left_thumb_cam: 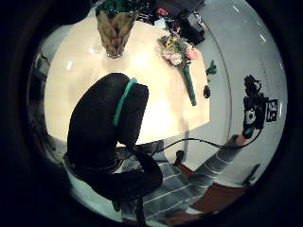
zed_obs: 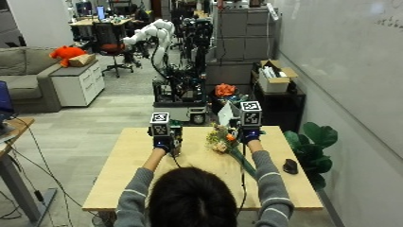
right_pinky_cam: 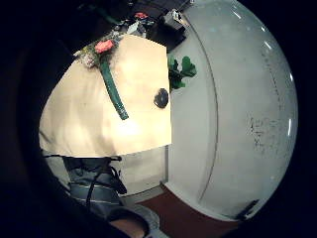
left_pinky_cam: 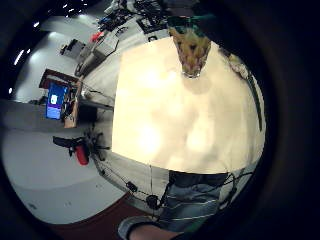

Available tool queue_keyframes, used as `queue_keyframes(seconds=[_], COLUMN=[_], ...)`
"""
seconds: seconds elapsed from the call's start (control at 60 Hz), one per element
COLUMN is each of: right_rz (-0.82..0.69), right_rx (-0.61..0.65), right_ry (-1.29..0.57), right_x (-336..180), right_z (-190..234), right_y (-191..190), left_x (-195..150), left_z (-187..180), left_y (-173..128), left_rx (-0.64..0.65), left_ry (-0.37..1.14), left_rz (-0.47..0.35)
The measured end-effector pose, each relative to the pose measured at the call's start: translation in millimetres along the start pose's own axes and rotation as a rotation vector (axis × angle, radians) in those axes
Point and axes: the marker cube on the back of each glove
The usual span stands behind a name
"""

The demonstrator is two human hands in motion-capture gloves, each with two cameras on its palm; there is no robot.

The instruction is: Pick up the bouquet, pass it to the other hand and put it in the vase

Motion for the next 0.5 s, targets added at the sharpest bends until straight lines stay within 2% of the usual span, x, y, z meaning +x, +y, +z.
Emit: queue_keyframes(seconds=[0.033,0.117,0.2,0.283,0.417,0.5], right_rz=[-0.021,-0.024,0.003,0.015,0.065,0.122], right_rx=[-0.001,-0.028,-0.022,-0.007,0.013,0.042], right_ry=[-0.014,-0.023,-0.012,0.003,-0.005,-0.029], right_x=[-2,-6,-6,-4,5,8], right_z=[0,-3,-5,-7,11,12], right_y=[-2,2,0,-3,-28,-10], left_x=[0,11,18,25,37,46], left_z=[0,-10,-4,12,23,28], left_y=[0,15,10,-12,-12,-7], left_rx=[-0.01,-0.029,-0.03,-0.005,-0.011,-0.017], left_ry=[-0.001,0.041,0.042,0.035,0.004,0.019], left_rz=[-0.013,0.028,0.046,0.071,0.117,0.147])
